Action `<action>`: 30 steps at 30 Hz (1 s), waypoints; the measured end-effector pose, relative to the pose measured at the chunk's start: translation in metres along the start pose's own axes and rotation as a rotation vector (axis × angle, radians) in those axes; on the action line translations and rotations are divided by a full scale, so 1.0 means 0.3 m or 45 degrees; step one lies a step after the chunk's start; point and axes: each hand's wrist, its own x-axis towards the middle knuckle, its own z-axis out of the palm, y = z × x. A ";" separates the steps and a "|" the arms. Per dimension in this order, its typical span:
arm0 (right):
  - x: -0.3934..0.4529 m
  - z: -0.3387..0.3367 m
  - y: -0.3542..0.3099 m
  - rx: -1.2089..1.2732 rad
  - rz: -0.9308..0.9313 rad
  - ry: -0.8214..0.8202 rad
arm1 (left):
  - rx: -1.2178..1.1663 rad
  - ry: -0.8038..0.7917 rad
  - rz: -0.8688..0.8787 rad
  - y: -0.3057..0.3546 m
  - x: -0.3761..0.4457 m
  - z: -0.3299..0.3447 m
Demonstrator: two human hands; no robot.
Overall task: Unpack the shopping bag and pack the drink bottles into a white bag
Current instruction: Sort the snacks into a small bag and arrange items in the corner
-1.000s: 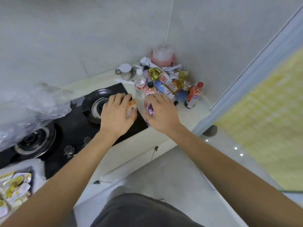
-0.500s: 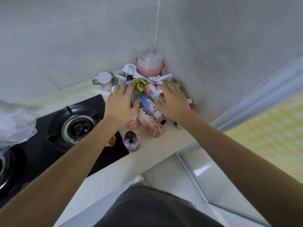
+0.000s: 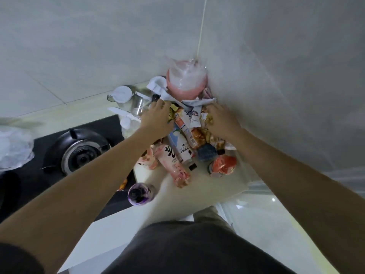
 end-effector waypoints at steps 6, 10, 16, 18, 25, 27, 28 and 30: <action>0.083 0.080 0.035 -0.148 -0.192 -0.106 | 0.038 -0.048 -0.064 0.002 0.120 0.097; 0.111 0.100 0.032 -0.162 -0.148 -0.109 | 0.125 -0.057 -0.061 0.003 0.150 0.138; 0.123 0.129 0.048 0.066 0.007 -0.060 | 0.198 -0.036 -0.065 0.009 0.188 0.140; 0.123 0.129 0.047 0.078 0.031 -0.060 | 0.229 -0.027 -0.056 0.005 0.191 0.143; 0.105 0.102 0.028 0.035 0.031 -0.063 | 0.315 -0.031 -0.074 0.012 0.179 0.129; 0.097 0.080 0.025 0.052 0.032 -0.019 | 0.321 -0.036 -0.081 0.007 0.174 0.119; 0.094 0.070 0.024 0.062 0.034 0.013 | 0.321 -0.038 -0.081 0.004 0.169 0.117; 0.090 0.052 0.019 0.103 0.018 0.080 | 0.324 -0.044 -0.080 0.003 0.155 0.111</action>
